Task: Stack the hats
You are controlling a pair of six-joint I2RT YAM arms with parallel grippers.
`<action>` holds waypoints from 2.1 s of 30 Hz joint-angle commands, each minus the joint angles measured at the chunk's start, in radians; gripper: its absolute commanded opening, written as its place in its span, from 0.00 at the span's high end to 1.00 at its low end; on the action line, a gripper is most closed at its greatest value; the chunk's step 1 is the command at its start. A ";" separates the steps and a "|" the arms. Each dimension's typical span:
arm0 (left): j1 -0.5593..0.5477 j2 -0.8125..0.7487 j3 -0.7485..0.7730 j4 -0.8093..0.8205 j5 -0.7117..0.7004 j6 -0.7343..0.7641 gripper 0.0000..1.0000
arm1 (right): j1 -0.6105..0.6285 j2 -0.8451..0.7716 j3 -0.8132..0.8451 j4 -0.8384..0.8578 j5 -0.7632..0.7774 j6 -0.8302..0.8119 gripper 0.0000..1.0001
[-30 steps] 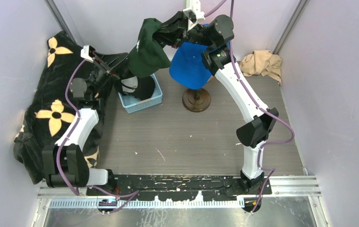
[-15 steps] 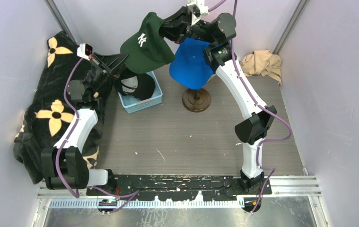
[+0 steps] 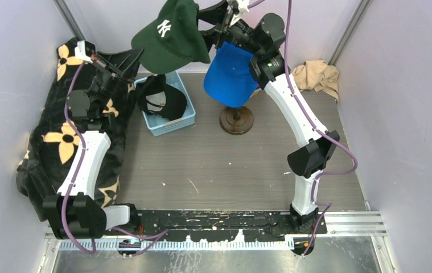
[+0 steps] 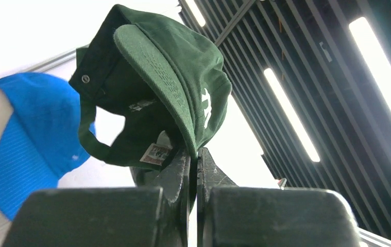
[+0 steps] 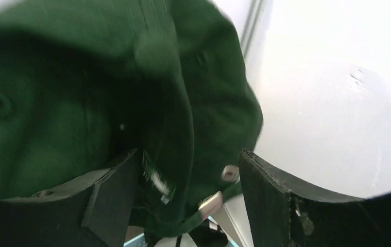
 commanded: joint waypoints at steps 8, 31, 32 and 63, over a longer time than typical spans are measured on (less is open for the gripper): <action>0.000 -0.108 0.194 -0.408 -0.211 0.207 1.00 | -0.003 -0.348 -0.269 -0.066 0.453 -0.189 0.23; -0.525 0.246 0.633 -0.624 -0.733 0.474 1.00 | -0.003 -0.875 -0.592 -0.447 1.203 -0.315 0.14; -0.536 0.267 0.648 -0.609 -0.739 0.473 1.00 | -0.003 -0.901 -0.622 -0.443 1.206 -0.311 0.14; -0.754 0.591 0.898 -0.529 -0.829 0.497 1.00 | -0.003 -1.118 -0.821 -0.509 1.411 -0.349 0.05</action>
